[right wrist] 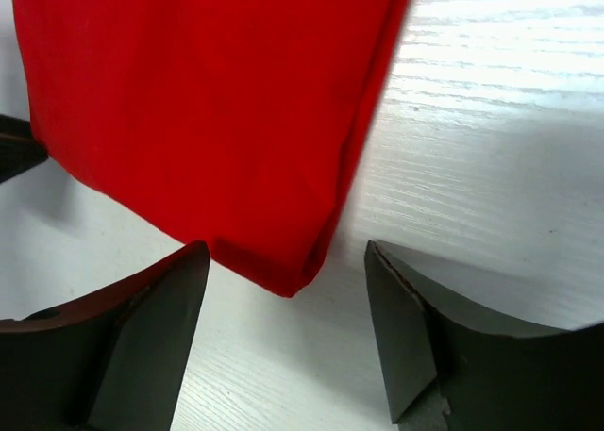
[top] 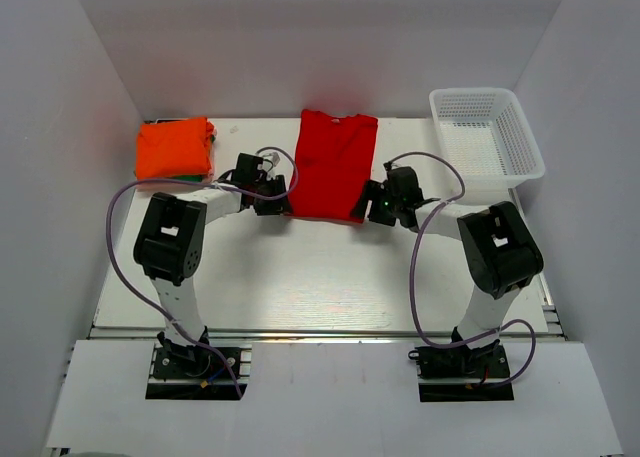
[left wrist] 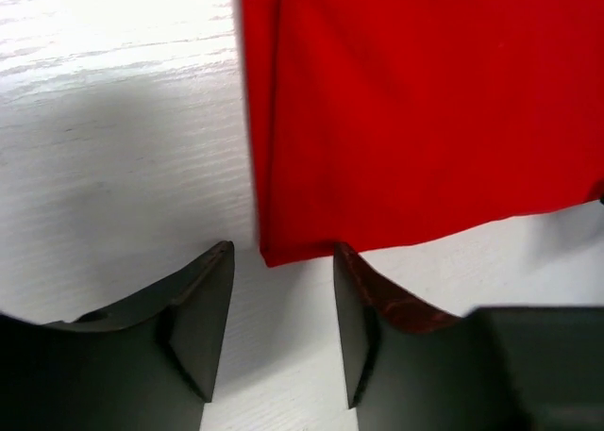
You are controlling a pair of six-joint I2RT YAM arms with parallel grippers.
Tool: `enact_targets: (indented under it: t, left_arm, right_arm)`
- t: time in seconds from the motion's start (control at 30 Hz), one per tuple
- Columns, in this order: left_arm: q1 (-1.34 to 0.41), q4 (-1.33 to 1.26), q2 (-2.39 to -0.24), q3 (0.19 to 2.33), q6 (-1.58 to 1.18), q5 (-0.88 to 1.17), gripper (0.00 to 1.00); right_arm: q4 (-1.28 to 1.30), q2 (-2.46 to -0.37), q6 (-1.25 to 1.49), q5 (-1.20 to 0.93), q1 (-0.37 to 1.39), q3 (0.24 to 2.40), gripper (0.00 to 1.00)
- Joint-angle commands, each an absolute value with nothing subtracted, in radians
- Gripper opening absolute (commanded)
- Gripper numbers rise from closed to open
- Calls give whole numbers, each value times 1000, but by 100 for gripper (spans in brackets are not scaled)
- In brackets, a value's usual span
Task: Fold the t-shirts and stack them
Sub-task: Grab one side of the 2/3 rectangular tshirt with both arms, then fold the long partially folded tshirt into a neat square
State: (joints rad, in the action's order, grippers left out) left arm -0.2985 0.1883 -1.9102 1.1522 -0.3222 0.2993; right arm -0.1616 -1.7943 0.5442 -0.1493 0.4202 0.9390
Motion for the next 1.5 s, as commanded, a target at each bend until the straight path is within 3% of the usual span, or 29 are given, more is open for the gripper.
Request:
enact_targets:
  t: [0.0,0.07,0.13,0.17,0.2,0.23,0.3,0.63,0.83,1.1,1.33,1.47]
  left_arm:
    - [-305,181,-1953,1124,-313,333,53]
    - [-305,181,-1976,1124,-322,333,53]
    - [-305,181,-1986,1124,-322,342,42]
    - [-305,181,-1996,1135,-322,353,35]
    - [-305,181,-1996,1149,-322,353,13]
    - [-305,192,-1996,1149,-322,363,4]
    - [-305,205,-1985,1149,-322,373,0]
    - [-337,204,-1613,872,-370,430,0]
    - [-385,391,-1325,753,-405,507,0]
    - [-416,598,-950,779,-416,614,0]
    - [-416,598,-851,805,-448,646,0]
    - [-416,588,-851,815,-469,611,0]
  right_arm:
    - [-230,-1822,614,-167,410,897,72]
    - [-245,-1832,629,-173,411,881,59]
    - [-249,-1851,635,-192,410,882,46]
    - [-250,-1853,634,-204,393,885,35]
    - [-250,-1855,634,-209,406,887,28]
    - [-252,-1858,634,-225,405,887,22]
    - [-255,-1852,635,-232,407,877,0]
    - [-91,-1583,534,-345,416,726,0]
    - [239,-1320,408,-446,419,666,0]
    - [671,-1057,193,-641,416,762,0]
    - [707,-905,196,-733,413,833,0]
    - [707,-934,219,-713,410,853,0]
